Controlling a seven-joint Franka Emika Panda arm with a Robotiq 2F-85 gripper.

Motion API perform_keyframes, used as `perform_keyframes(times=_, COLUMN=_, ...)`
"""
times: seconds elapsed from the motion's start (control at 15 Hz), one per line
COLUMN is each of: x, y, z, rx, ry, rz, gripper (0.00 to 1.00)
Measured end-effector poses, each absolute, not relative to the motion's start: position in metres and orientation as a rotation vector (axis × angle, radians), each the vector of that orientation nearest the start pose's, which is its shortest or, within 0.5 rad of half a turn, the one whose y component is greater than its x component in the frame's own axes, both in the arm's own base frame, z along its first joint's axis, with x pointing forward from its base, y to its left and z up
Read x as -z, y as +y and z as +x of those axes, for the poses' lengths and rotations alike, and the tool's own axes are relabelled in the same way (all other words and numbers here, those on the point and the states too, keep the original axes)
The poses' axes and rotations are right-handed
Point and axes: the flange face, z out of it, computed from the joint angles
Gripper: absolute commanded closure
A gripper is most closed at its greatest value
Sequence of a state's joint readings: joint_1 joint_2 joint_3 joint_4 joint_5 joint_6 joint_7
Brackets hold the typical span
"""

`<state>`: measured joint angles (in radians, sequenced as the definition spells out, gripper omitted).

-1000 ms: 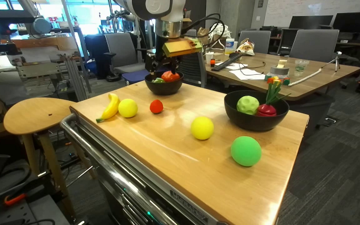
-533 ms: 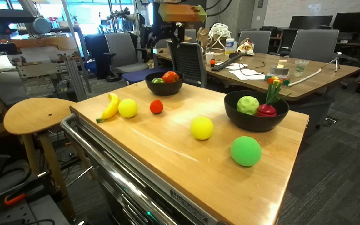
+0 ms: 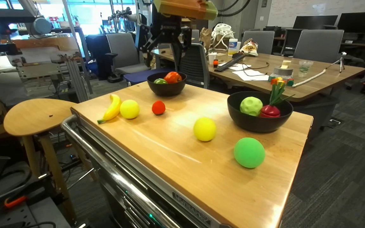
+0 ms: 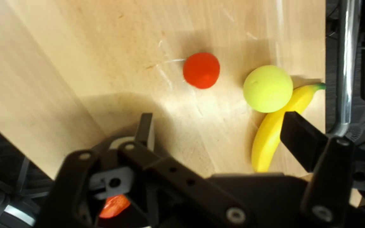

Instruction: Pick up all the fruits from the table and put 5 fruits in the bowl to the right and 4 fruits into the bowl to the left

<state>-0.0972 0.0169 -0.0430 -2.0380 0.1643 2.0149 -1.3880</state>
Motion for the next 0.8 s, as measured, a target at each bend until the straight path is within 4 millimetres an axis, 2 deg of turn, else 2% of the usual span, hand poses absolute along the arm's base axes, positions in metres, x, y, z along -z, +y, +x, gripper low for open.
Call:
perform_keyframes(times=0.2, x=-0.389, y=-0.062, z=0.521, rx=0.081, ry=-1.615, rz=-2.491, gripper=0.00)
perform_keyframes(times=0.4, x=-0.345, y=-0.048, z=0.500, rx=0.115, ry=-1.589, rz=-2.470, gripper=0.00)
perform_keyframes(times=0.53, x=-0.322, y=-0.033, z=0.487, rx=0.138, ry=-1.601, rz=-2.440, gripper=0.00)
perform_keyframes(times=0.73, x=-0.299, y=-0.008, z=0.472, rx=0.156, ry=-1.622, rz=-2.398, gripper=0.00)
perform_keyframes(times=0.8, x=-0.294, y=-0.002, z=0.468, rx=0.164, ry=-1.627, rz=-2.387, gripper=0.25)
